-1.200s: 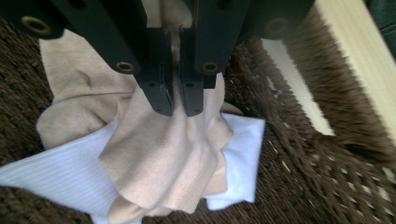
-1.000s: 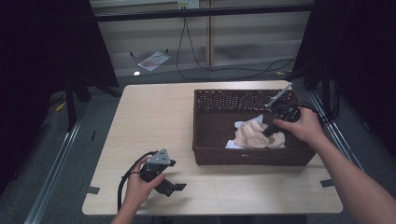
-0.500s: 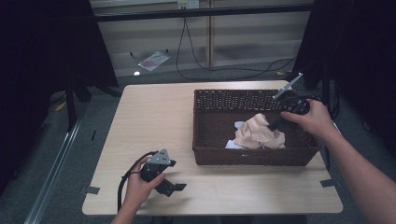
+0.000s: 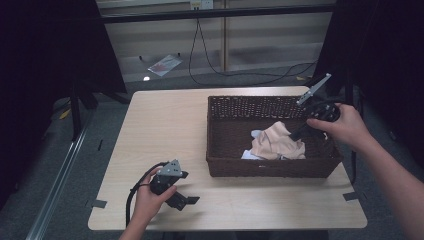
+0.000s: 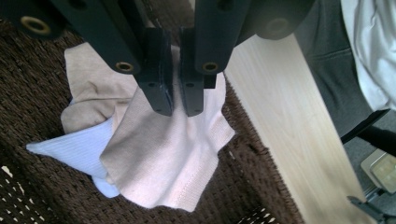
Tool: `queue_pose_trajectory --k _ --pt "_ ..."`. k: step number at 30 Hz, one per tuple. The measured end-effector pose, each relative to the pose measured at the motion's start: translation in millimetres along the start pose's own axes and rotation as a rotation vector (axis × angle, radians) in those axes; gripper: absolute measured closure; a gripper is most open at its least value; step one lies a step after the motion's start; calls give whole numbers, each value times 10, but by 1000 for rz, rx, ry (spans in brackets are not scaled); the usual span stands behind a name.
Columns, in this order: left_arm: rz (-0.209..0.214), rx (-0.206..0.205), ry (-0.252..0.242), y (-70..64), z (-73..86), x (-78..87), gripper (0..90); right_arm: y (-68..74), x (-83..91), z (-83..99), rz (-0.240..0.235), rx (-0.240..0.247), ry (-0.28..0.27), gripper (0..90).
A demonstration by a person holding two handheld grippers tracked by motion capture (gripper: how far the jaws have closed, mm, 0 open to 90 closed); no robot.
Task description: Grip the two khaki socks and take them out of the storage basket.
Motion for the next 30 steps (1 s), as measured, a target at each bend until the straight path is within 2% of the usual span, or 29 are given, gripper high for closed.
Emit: queue_pose_trajectory --k 5,15,19,30 --pt "-3 -6 8 4 3 1 33 67 70 26 -17 14 -9 851" --pt "-3 -4 6 -2 -1 1 33 291 127 133 -50 86 -2 851" --pt "-3 -3 6 -2 0 0 33 368 158 156 -64 116 -17 850" --pt "-3 -2 6 -5 -2 -3 32 493 104 239 -86 167 -4 850"
Point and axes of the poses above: each handheld gripper's, and its own axes: x roughly backward along the jaws, z roughly out of its underside, y roughly to its left, the point moved 5 cm from there along -x, roughly forward along the jaws, and after that the axes turned 12 degrees about y, right-handed, at the moved point
